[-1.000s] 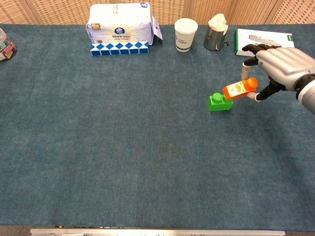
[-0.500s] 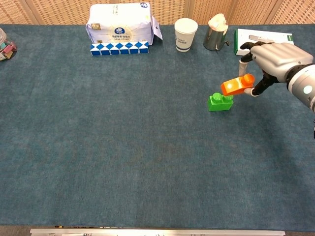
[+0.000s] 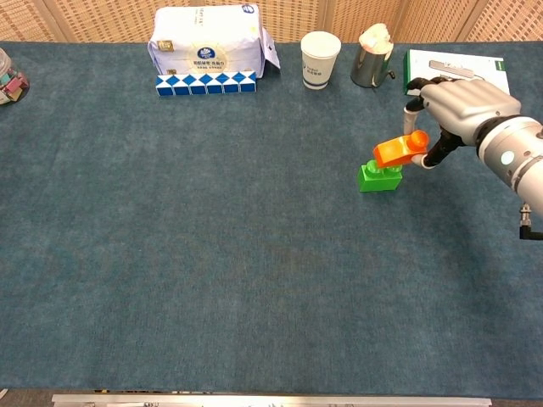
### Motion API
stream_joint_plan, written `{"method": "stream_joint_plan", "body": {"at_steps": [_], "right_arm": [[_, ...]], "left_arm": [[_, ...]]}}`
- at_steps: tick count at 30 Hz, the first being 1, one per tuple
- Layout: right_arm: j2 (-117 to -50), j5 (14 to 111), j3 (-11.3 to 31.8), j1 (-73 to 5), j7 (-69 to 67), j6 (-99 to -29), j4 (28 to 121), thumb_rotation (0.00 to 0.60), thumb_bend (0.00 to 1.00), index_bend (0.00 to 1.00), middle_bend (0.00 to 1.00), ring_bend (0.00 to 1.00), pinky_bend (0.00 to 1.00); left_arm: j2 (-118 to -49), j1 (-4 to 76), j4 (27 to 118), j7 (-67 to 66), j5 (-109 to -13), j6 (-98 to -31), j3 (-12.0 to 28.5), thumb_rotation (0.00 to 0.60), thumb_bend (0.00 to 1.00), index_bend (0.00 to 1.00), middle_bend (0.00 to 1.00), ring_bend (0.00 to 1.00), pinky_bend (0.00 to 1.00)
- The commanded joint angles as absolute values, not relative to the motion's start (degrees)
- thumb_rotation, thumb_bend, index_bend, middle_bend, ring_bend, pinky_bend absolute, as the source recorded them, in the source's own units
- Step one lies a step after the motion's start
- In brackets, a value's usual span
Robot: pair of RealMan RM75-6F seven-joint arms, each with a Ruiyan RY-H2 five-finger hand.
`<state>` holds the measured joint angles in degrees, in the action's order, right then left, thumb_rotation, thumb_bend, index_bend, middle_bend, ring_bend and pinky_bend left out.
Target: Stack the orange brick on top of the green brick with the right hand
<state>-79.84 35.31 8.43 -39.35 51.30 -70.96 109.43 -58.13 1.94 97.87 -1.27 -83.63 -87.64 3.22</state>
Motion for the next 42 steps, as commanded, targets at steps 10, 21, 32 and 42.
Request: {"method": "stream_joint_plan", "body": {"at_steps": [10,21,32,42], "right_arm": [[-80.5,34.1,7.5,-40.5,50.5,-70.9,108.5,0.600,0.28,0.55,0.07,0.00,0.10],[-81.6,33.2,7.2,-41.6,49.6,-70.3,107.1,0.600,0.28,0.55,0.07,0.00,0.09],[-82.0,31.9,7.1,-42.5,49.2,-70.1,106.7,0.600,0.28,0.55,0.07,0.00,0.09],[-81.8,30.4,7.5,-43.0,48.6,-70.4,106.9,0.600,0.28,0.56,0.08,0.00,0.09]], "left_arm": [[-58.1,1.9,98.1,-1.4,-83.7,-87.6,3.2,0.600,0.10,0.46,0.44,0.26,0.19],[-57.9,1.9,98.2,-1.2,-83.7,-87.8,3.2,0.600,0.10,0.46,0.44,0.26,0.19],[-57.9,1.8,98.2,-1.1,-83.7,-87.9,3.3,0.600,0.10,0.46,0.44,0.26,0.19],[-57.9,1.8,98.2,-1.2,-83.7,-87.9,3.3,0.600,0.10,0.46,0.44,0.26,0.19]]}}
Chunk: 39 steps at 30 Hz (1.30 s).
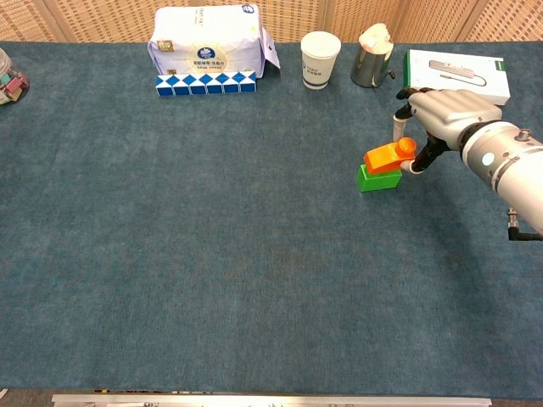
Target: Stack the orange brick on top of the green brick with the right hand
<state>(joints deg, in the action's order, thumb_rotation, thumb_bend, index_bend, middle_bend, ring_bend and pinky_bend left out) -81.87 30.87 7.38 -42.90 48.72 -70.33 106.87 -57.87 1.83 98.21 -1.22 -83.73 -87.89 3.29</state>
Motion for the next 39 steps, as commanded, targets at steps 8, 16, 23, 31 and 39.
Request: {"method": "stream_joint_plan", "body": {"at_steps": [8,16,23,31,39], "right_arm": [[-81.7,28.1,7.5,-43.9,48.9,-69.6,106.9,0.600,0.28,0.56,0.08,0.00,0.09],[-81.8,26.8,7.3,-44.9,49.3,-69.2,106.5,0.600,0.28,0.56,0.08,0.00,0.09],[-82.4,25.7,7.0,-46.0,50.4,-69.2,106.1,0.600,0.28,0.56,0.08,0.00,0.09],[-83.2,24.5,6.7,-47.1,51.4,-69.5,105.1,0.600,0.28,0.56,0.08,0.00,0.09],[-83.8,24.1,6.1,-47.3,51.5,-69.6,103.9,0.600,0.28,0.56,0.08,0.00,0.09]], "left_arm": [[-57.8,1.8,98.2,-1.2,-83.8,-87.9,3.3,0.600,0.10,0.46,0.44,0.26,0.19],[-57.8,1.8,98.2,-1.1,-83.7,-88.0,3.3,0.600,0.10,0.46,0.44,0.26,0.19],[-57.6,1.7,98.3,-0.9,-83.7,-88.3,3.4,0.600,0.10,0.46,0.44,0.26,0.19],[-57.4,1.5,98.3,-0.6,-83.7,-88.6,3.5,0.600,0.10,0.46,0.44,0.26,0.19],[-57.3,1.5,98.4,-0.6,-83.8,-88.7,3.5,0.600,0.10,0.46,0.44,0.26,0.19]]}}
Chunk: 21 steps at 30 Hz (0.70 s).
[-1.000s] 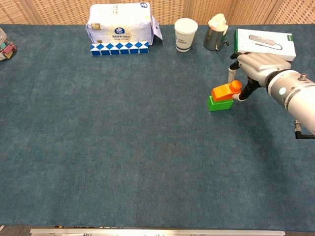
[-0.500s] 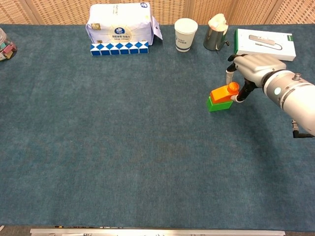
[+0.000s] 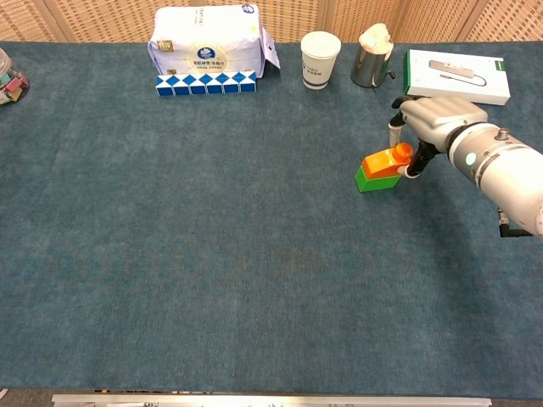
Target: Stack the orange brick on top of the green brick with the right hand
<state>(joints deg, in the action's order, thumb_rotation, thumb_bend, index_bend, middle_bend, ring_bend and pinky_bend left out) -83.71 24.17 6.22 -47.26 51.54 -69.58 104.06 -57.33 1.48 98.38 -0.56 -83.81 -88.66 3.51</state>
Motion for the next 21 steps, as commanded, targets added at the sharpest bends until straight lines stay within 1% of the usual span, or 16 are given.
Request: {"method": "stream_joint_plan", "body": {"at_steps": [1,13,15,16,18,21], "right_arm": [[-83.8,24.1,6.1,-47.3,51.5,-69.5,103.8,0.600,0.28,0.56,0.08,0.00,0.09],[-84.1,24.3,5.6,-47.5,51.0,-68.7,102.9,0.600,0.28,0.56,0.08,0.00,0.09],[-84.0,24.6,5.6,-47.5,50.8,-68.6,103.1,0.600,0.28,0.54,0.08,0.00,0.08],[-83.9,24.9,5.5,-47.4,50.6,-68.5,103.3,0.600,0.28,0.50,0.08,0.00,0.08],[-83.5,25.3,5.4,-47.4,50.4,-68.3,103.7,0.600,0.27,0.37,0.08,0.00,0.08],[-82.9,26.3,5.3,-47.1,49.6,-68.4,104.7,0.600,0.26,0.23,0.08,0.00,0.08]], "left_arm": [[-57.3,1.5,98.4,-0.6,-83.8,-88.7,3.5,0.600,0.10,0.46,0.44,0.26,0.19],[-57.3,1.5,98.4,-0.7,-83.8,-88.6,3.5,0.600,0.10,0.46,0.44,0.26,0.19],[-57.3,1.4,98.4,-0.7,-83.8,-88.7,3.5,0.600,0.10,0.46,0.44,0.26,0.19],[-57.3,1.4,98.4,-0.6,-83.8,-88.7,3.5,0.600,0.10,0.46,0.44,0.26,0.19],[-57.3,1.4,98.4,-0.6,-83.8,-88.7,3.5,0.600,0.10,0.46,0.44,0.26,0.19],[-57.3,1.4,98.4,-0.7,-83.8,-88.7,3.5,0.600,0.10,0.46,0.44,0.26,0.19]]}}
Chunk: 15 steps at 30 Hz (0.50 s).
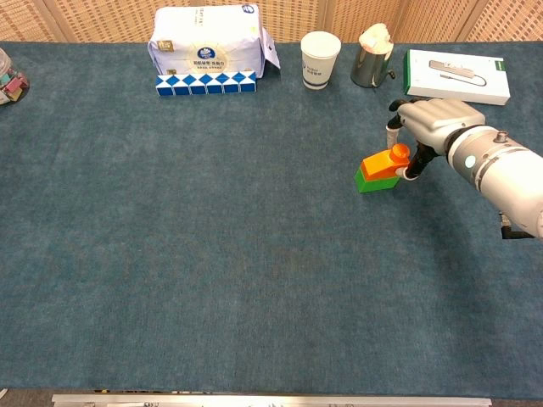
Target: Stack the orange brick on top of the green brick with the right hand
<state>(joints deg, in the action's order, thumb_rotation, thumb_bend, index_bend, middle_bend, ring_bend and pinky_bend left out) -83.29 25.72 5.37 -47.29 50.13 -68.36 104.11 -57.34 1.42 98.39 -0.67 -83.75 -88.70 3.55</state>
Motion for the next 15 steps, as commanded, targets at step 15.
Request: {"method": "stream_joint_plan", "body": {"at_steps": [15], "right_arm": [[-74.3,42.7,0.2,-40.2,44.5,-77.1,116.6,0.600,0.24,0.24,0.10,0.00,0.08]], "left_arm": [[-57.7,1.6,98.1,-1.5,-83.4,-88.2,3.5,0.600,0.10,0.46,0.44,0.26,0.19]]}}
